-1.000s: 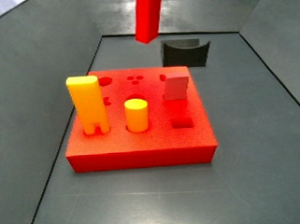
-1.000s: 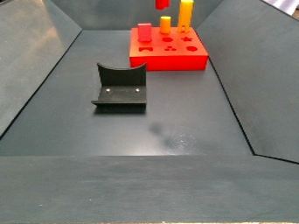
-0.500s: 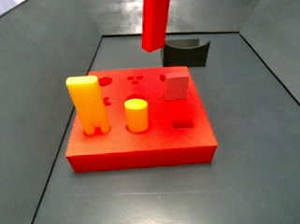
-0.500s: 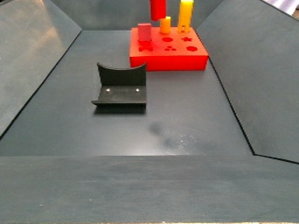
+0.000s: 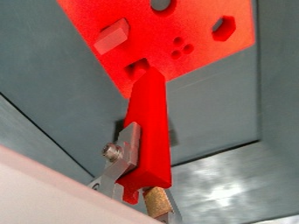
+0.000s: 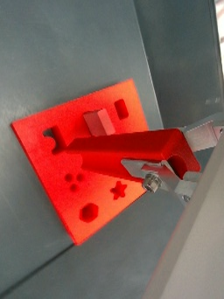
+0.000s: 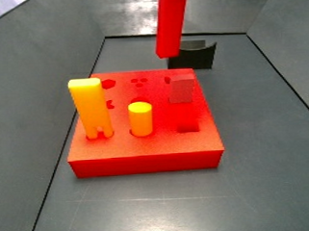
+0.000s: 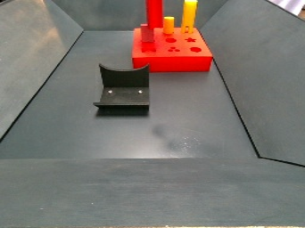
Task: Pick up the arch object. Move up. Move to above the board. Insert the arch object.
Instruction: Insert the arch object.
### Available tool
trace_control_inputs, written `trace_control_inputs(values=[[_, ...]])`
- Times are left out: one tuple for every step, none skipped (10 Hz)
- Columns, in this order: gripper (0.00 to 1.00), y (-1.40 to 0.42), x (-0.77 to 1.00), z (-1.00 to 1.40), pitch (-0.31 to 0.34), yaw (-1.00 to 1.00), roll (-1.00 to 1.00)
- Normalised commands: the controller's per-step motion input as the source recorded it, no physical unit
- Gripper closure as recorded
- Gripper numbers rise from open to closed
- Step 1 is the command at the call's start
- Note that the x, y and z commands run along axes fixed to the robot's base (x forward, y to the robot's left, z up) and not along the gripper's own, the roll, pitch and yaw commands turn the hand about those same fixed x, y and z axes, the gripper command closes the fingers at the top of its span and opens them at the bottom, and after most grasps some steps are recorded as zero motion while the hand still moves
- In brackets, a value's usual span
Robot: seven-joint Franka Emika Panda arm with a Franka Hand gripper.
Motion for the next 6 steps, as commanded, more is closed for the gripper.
trace_control_inputs(values=[[1.0,0.12,0.23,-0.43,-0.049,-0.89,0.0],[1.0,0.1,0.21,-0.44,-0.051,-0.89,0.0],[1.0,0.1,0.21,-0.43,-0.06,-0.89,0.0],[1.0,0.09,0.18,-0.45,-0.073,-0.91,-0.01],[1.0,0.07,0.11,-0.36,-0.091,-0.79,-0.06],[1.0,0.0,-0.15,0.0,0.02,-0.03,0.0]])
